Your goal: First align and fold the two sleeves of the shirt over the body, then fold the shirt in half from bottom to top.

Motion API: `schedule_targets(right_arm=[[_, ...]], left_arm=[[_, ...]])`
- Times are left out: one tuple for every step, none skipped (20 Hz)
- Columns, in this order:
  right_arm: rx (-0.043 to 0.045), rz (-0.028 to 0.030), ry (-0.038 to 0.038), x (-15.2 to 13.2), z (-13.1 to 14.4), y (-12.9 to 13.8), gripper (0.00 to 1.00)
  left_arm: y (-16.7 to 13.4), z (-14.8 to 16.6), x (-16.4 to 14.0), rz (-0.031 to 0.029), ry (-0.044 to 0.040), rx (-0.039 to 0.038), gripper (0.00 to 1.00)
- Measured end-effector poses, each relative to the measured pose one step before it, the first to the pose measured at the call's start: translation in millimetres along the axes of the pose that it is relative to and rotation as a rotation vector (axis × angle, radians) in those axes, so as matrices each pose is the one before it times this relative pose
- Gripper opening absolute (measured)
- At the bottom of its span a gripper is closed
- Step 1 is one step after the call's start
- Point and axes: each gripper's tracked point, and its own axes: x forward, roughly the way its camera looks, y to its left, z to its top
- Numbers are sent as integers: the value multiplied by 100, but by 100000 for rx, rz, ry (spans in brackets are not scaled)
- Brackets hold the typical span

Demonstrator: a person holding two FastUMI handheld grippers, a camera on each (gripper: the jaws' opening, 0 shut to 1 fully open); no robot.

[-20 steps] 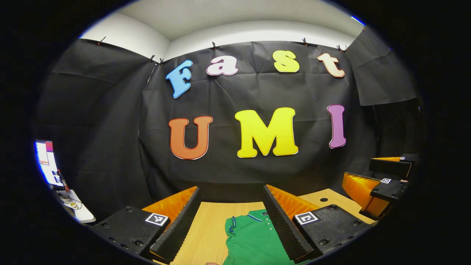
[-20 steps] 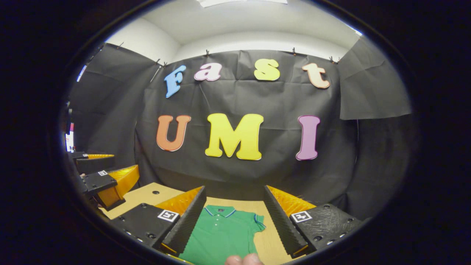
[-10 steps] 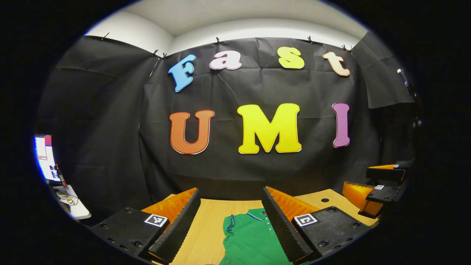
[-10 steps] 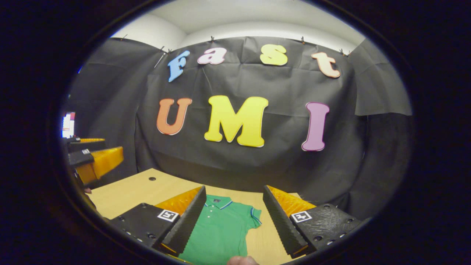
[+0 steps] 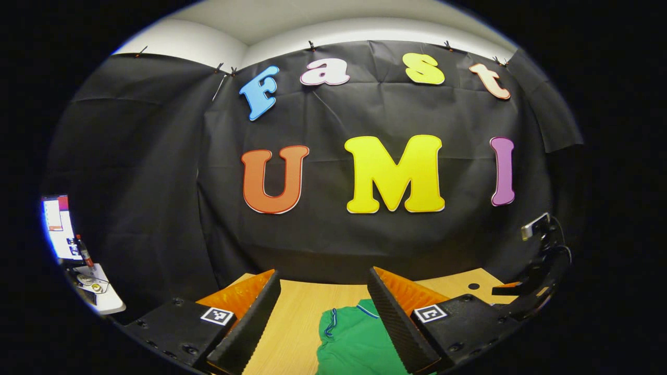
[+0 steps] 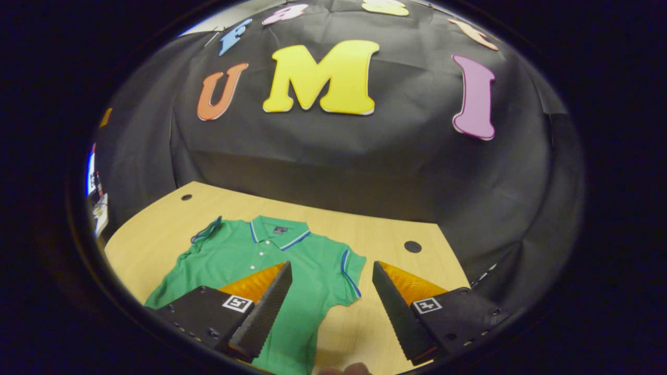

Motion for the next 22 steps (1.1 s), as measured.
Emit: schedule_targets(right_arm=[[1098, 658, 3612, 1294, -1112, -447, 97], [-311, -7, 2800, 1347, -974, -465, 95], [-1425, -665, 2343, 1512, -675, -447, 95], [-874, 276, 2524, 1499, -687, -153, 95], [-731, 1376, 2678, 1112, -788, -54, 95], [-727, 1758, 2288, 899, -881, 31, 95], [-920, 1426, 2165, 993, -490, -68, 95], [-783, 822, 1638, 881, -426, -193, 98], [-793, 477, 764, 791, -87, -283, 98], [-452, 59, 431, 727, -17, -330, 95], [875, 534, 844, 691, -83, -171, 95], [1223, 544, 1205, 450, -70, -39, 92], [575, 749, 847, 414, -102, -7, 91], [385, 717, 1283, 697, -398, 73, 87], [1110, 1262, 1866, 476, -362, 201, 84], [1397, 1353, 1655, 393, -473, 171, 70], [809, -239, 1398, 355, -380, -150, 65], [1380, 503, -737, -292, 225, -41, 46], [712, -1822, -789, 39, 281, -451, 28], [1648, 400, -295, -99, 52, 89, 11], [1079, 1152, 786, -136, -221, 186, 7], [246, -307, 891, -222, -380, -329, 7]], left_arm=[[-366, 31, 274, 43, 210, 342, 100], [-304, 50, 108, 253, 260, 337, 100], [-247, -9, 148, 167, 450, -7, 100], [-339, -76, 161, -28, 444, -278, 100], [-185, -128, 172, 168, 568, -225, 100], [-69, -247, 50, 713, 699, -147, 100], [34, -299, 101, 587, 734, -479, 100], [-31, -174, 179, 595, 931, -729, 100], [51, -373, 285, 544, 1260, -672, 100], [55, -441, 258, 323, 1080, -430, 100], [-9, -213, 132, 337, 706, 69, 100], [45, -119, 184, 431, 468, 812, 100], [60, -17, 215, 523, 330, 1159, 100], [-44, 103, 127, 55, 22, 908, 100], [-128, 58, 105, -175, -169, 728, 100], [-144, 153, 54, -347, -38, 659, 100], [-132, -79, 65, -452, -18, 450, 100], [-185, -200, -74, -298, 295, 390, 100], [-76, 4, -12, -204, 345, 101, 100], [-167, -140, -82, -249, 259, -88, 100], [-162, -67, -17, -277, 292, -32, 100], [-92, -56, 125, -461, 185, 32, 100]])
